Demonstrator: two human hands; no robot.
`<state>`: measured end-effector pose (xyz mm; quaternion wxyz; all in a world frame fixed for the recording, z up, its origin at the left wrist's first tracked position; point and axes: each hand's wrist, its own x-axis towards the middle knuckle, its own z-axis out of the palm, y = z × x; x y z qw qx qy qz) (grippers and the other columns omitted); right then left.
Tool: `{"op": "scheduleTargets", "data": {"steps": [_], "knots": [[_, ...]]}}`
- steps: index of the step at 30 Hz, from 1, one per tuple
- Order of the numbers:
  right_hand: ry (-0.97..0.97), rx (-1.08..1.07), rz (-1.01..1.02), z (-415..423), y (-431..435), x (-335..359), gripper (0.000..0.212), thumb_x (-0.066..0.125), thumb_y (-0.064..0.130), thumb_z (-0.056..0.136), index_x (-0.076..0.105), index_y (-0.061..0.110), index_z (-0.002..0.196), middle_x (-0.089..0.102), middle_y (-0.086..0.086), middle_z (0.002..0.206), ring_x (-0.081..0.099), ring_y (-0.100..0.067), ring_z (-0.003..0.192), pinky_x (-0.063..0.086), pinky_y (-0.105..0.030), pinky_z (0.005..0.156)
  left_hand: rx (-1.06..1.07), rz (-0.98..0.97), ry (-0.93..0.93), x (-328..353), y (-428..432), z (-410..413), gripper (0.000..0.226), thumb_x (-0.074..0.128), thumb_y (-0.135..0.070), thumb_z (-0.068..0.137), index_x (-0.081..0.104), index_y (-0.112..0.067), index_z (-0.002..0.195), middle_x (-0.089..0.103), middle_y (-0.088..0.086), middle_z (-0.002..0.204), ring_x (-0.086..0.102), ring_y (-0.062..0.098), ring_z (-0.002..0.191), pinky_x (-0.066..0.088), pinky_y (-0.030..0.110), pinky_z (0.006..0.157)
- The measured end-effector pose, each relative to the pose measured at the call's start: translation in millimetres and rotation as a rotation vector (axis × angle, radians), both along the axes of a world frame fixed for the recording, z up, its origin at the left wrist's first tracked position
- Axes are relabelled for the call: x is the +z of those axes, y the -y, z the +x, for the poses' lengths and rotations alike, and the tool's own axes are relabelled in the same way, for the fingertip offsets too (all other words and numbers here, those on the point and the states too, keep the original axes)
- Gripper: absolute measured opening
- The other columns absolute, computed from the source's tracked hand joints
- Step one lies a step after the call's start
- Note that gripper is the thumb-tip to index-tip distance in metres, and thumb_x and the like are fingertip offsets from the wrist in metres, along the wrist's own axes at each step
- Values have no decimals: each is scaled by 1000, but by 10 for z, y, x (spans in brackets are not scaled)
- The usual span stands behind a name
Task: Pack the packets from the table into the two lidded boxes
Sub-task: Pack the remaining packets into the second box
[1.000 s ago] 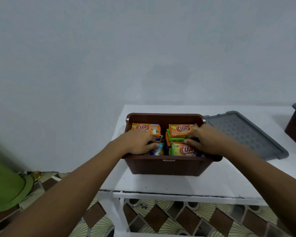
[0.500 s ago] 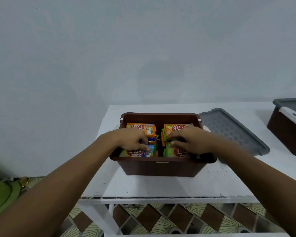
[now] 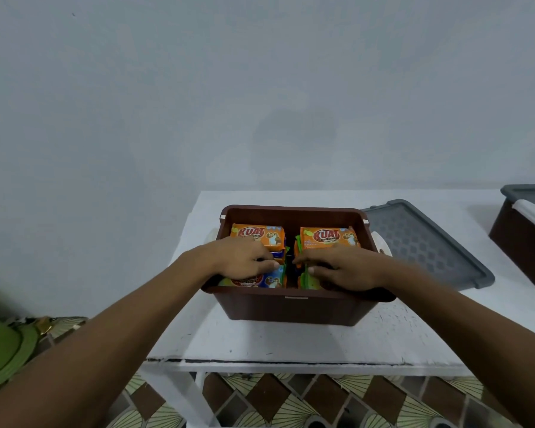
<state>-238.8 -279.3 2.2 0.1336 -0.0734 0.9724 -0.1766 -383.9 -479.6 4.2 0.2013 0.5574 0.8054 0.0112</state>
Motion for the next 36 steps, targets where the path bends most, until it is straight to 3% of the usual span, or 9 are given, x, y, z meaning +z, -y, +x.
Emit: {"op": "scheduleTargets", "data": {"steps": [3,8,12,16,20,23,29,36], "knots": [[34,12,20,8,12,19,34,34,35,104,47,34,136,56,7,131,51,-11,115,42,-35,100,8,-5,-12,-24,-4,-4,45,29,-49,102,63,-21,96,66,-2,91,60,11,80,52,38,84],[29,5,43,36,28,55,30,32,34,105,51,31,128,57,9,109,51,-10,99,41,-33,91,0,28,-81,-51,16,4,50,26,-53,101,65,-22,102,67,-3,92,61,11,81,53,35,78],[37,16,51,-1,58,40,29,34,32,104,47,34,130,54,9,115,47,-9,104,38,-29,90,-14,33,-86,-35,41,19,42,26,-51,102,61,-27,105,65,-7,95,59,10,84,51,32,79],[112,18,60,-54,95,61,24,34,27,104,50,30,121,48,14,97,45,-9,95,34,-28,82,-7,18,-117,-80,27,25,35,24,-53,101,53,-35,98,57,-11,90,54,7,79,47,29,76],[186,37,190,-127,195,167,25,34,30,103,51,28,122,53,-1,113,49,-17,101,42,-35,87,1,22,-135,-87,42,32,43,23,-52,102,58,-28,106,62,-7,94,57,9,83,48,29,77],[256,57,221,-215,300,219,33,32,31,104,48,25,132,46,1,112,43,-13,101,35,-31,87,14,37,-162,-86,39,25,37,23,-50,103,55,-30,100,58,-8,92,55,10,82,44,29,74],[371,87,241,-334,387,94,42,26,34,105,45,25,141,48,0,139,39,-16,123,27,-39,110,61,144,-182,-93,66,14,41,20,-48,103,56,-28,108,64,-3,98,56,12,83,47,35,79],[423,55,273,-415,449,61,43,30,36,104,44,22,142,47,-2,140,41,-19,126,29,-39,108,34,44,-268,-123,83,-6,45,23,-47,102,62,-25,109,68,-3,99,61,11,82,51,32,75]]}}
